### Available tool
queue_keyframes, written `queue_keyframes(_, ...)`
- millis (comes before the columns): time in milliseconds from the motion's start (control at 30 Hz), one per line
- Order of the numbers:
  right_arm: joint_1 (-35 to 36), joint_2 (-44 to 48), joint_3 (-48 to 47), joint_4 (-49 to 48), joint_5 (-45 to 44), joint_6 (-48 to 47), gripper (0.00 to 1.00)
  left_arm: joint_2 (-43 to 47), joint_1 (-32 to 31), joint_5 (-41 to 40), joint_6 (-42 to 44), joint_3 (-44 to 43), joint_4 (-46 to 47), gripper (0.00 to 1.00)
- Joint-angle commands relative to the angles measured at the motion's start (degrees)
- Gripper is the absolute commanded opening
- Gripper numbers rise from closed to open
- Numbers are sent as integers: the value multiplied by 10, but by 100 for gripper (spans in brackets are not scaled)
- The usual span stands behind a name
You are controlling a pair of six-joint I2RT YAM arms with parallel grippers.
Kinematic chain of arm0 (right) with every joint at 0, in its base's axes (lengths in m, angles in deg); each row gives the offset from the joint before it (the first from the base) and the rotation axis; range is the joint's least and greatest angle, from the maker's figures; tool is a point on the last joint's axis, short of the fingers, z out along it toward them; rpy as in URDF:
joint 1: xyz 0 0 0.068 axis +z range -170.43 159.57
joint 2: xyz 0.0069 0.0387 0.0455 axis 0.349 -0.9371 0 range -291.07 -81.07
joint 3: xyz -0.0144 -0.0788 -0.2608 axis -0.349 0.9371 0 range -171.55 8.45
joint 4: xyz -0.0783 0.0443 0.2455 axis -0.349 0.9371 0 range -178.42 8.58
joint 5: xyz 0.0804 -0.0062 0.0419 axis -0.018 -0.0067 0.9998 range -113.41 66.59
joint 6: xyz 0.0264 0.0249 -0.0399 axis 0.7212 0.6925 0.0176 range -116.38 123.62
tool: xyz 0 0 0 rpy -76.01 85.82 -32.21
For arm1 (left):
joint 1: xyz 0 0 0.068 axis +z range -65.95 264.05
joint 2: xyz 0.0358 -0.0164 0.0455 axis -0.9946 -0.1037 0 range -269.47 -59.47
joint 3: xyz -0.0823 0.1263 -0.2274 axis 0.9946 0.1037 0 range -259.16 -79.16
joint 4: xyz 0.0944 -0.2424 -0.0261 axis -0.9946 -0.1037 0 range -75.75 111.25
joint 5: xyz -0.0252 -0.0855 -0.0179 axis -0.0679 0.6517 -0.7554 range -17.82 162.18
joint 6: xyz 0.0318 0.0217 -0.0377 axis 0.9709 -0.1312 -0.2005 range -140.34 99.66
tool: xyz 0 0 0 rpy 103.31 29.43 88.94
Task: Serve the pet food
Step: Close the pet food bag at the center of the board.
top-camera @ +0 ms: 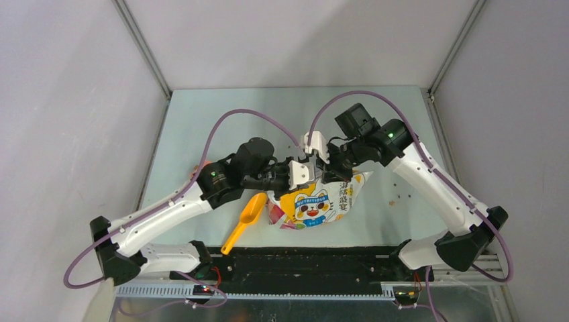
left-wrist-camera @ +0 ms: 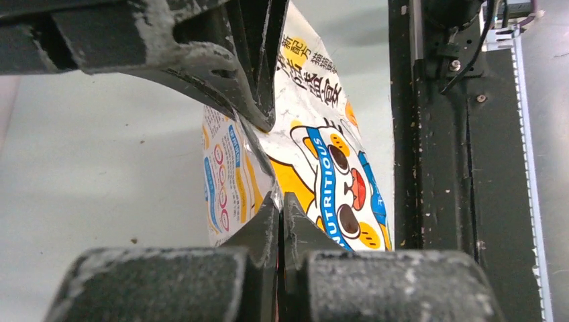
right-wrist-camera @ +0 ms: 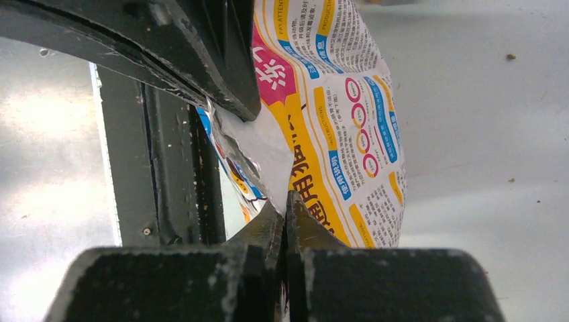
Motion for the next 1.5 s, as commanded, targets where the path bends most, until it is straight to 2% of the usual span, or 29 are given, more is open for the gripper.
queue_keyframes(0, -16, 42, -54, -53, 86, 3, 0, 8, -16, -26, 3, -4, -15, 0)
queue_keyframes(100, -15, 48, -40, -16, 64, -67, 0, 28, -17, -29, -1, 8, -3, 0)
queue_keyframes(167, -9, 54, -16, 14, 24, -119, 23, 42, -17, -25, 0, 13, 4, 0)
queue_keyframes(233, -2, 54, 15, 29, -22, -144, 35, 53, -17, -18, -2, 13, 12, 0)
queue_keyframes(300, -1, 49, 22, 30, -56, -141, 40, 57, -17, -10, -1, 9, 10, 0)
queue_keyframes(400, -4, 48, 23, 29, -83, -154, 37, 57, -17, -8, 0, 5, 4, 0)
queue_keyframes(467, -8, 53, 22, 30, -83, -162, 19, 56, -18, -14, -2, 5, 4, 0)
queue_keyframes(500, -8, 56, 19, 29, -83, -163, 3, 56, -17, -16, -2, 5, 3, 0)
queue_keyframes(567, -12, 61, 14, 31, -77, -161, 0, 56, -17, -15, -2, 5, 5, 0)
queue_keyframes(667, -18, 71, 12, 26, -79, -155, 0, 56, -17, -8, -1, 3, 3, 0)
queue_keyframes(733, -25, 81, 20, 12, -95, -149, 15, 59, -17, -7, -1, 3, 1, 0)
queue_keyframes(767, -30, 88, 27, 11, -106, -151, 27, 61, -17, -7, -1, 3, 1, 0)
queue_keyframes(833, -41, 94, 35, 17, -116, -165, 33, 64, -17, -6, -1, 5, 0, 0)
queue_keyframes(933, -54, 95, 37, 39, -117, -178, 31, 67, -17, -3, 2, 6, 0, 0)
queue_keyframes(967, -58, 94, 36, 43, -118, -180, 19, 68, -17, -3, 2, 7, 0, 0)
queue_keyframes(1033, -64, 89, 30, 51, -118, -178, 1, 69, -17, -6, 3, 6, -1, 0)
queue_keyframes(1067, -66, 86, 24, 51, -115, -176, 0, 71, -17, -7, 3, 7, -1, 0)
queue_keyframes(1233, -80, 74, 10, 47, -116, -155, 0, 79, -17, -12, 3, 12, 2, 0)
queue_keyframes(1300, -84, 79, 18, 31, -125, -150, 15, 83, -17, -14, 5, 14, 2, 0)
queue_keyframes(1333, -85, 85, 27, 30, -131, -154, 27, 87, -17, -15, 6, 15, 3, 0)
queue_keyframes(1400, -86, 93, 46, 33, -139, -179, 34, 92, -17, -16, 7, 18, 4, 0)
queue_keyframes(1467, -92, 102, 69, 32, -150, -201, 31, 97, -17, -16, 8, 21, 7, 0)
